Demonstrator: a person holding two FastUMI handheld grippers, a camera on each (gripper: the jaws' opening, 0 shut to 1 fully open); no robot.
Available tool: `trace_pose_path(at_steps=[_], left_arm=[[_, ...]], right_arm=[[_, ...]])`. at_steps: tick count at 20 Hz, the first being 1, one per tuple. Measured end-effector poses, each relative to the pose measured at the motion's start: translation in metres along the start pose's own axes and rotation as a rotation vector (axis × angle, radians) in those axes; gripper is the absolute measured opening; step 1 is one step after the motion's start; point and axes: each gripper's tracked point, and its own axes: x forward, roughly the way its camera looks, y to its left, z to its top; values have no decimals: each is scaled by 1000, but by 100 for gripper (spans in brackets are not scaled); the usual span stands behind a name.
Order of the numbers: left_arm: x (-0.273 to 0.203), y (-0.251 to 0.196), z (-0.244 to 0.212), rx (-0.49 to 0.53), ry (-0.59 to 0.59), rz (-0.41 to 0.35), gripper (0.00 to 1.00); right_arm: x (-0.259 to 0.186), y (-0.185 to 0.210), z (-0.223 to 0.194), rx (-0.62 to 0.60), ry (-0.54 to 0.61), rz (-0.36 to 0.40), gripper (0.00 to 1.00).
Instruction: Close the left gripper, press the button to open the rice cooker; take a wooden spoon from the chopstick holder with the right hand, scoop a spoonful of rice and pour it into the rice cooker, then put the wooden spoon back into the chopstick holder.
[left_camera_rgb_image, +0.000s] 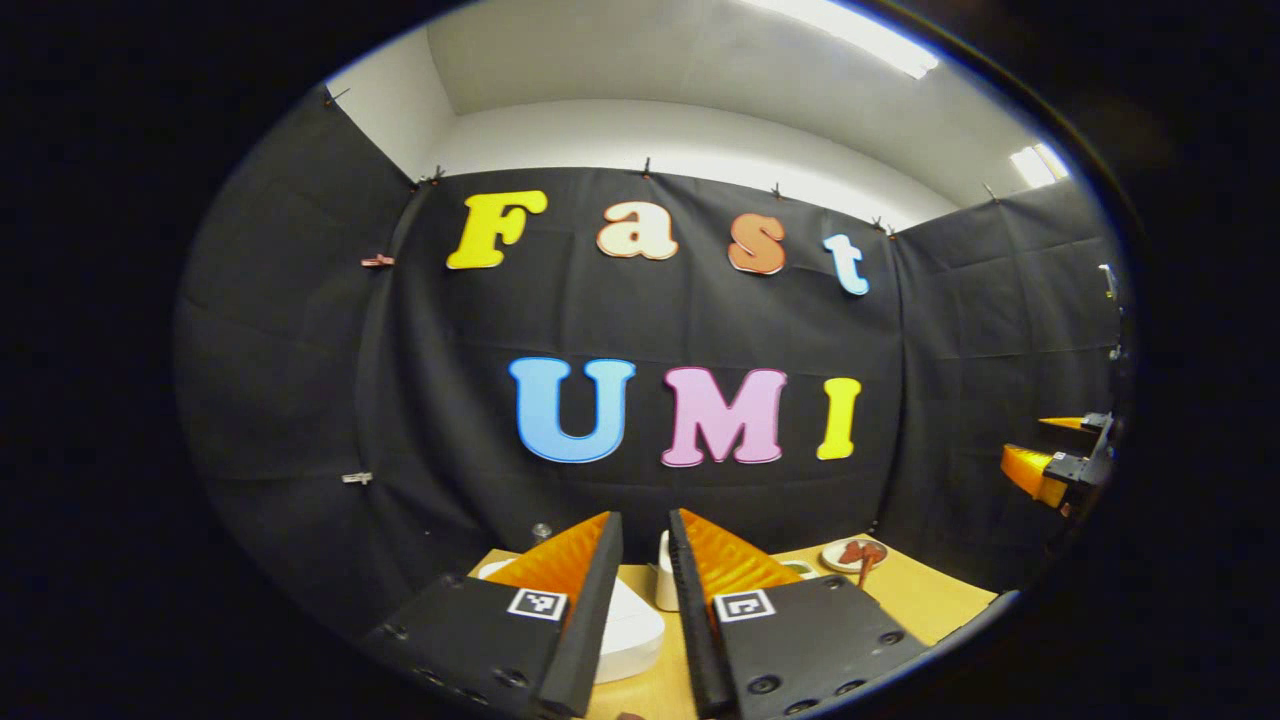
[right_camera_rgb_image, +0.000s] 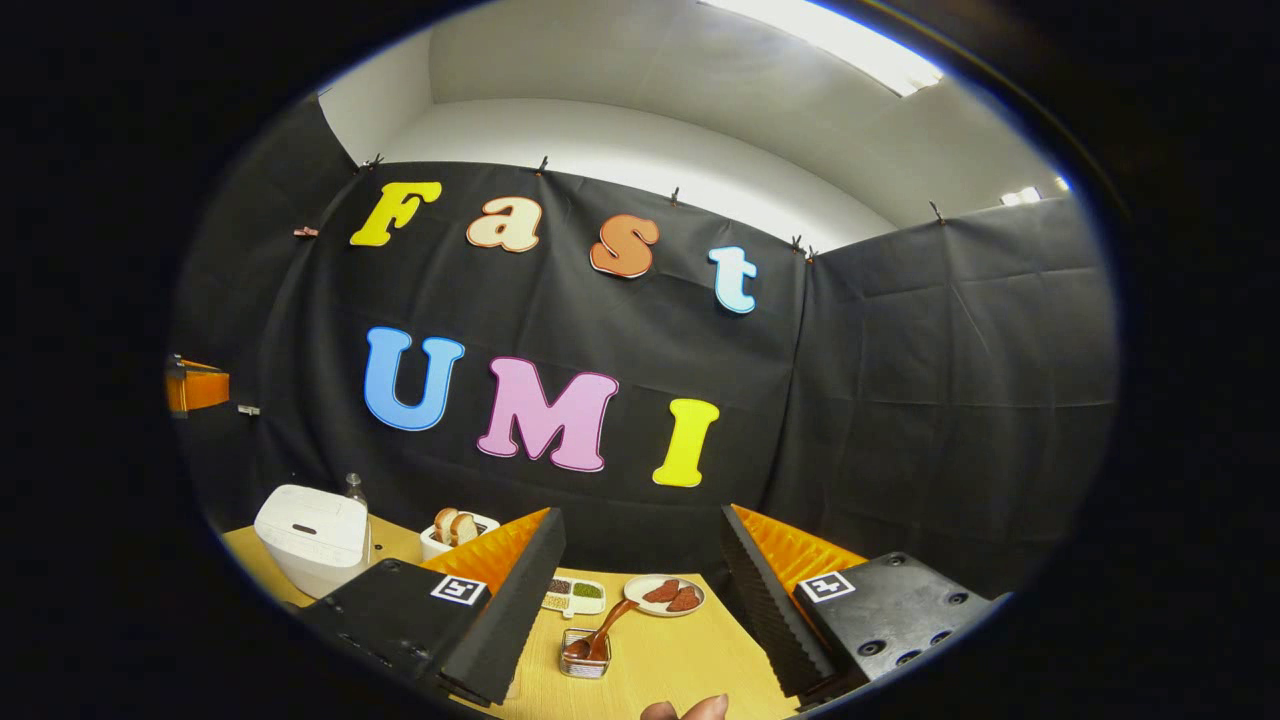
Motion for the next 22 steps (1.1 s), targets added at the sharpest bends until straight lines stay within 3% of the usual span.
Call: trace_pose_path(at_steps=[1, 2, 3, 5, 7, 13, 17, 22], left_arm=[[4, 6, 2, 4, -4, -23, 26], [6, 11, 3, 17, -2, -35, 26], [11, 17, 1, 27, 3, -44, 11], [19, 8, -5, 20, 50, -148, 7], [32, 10, -16, 9, 119, -233, 6], [83, 77, -97, 76, 459, -265, 6], [108, 88, -153, 5, 620, -331, 6], [127, 105, -216, 18, 801, -344, 6]], right_arm=[[-1, -1, 0, 1, -2, -3, 97], [0, -2, 0, 2, -1, -4, 97], [0, -3, -2, 3, 4, -6, 97], [-1, -6, -4, -1, 6, -13, 97], [-1, -9, -3, -13, -1, -18, 97], [-4, -21, -4, -33, -5, -42, 97], [-3, -31, -10, -31, 11, -74, 97], [-6, -44, -16, -33, 22, -115, 97]])
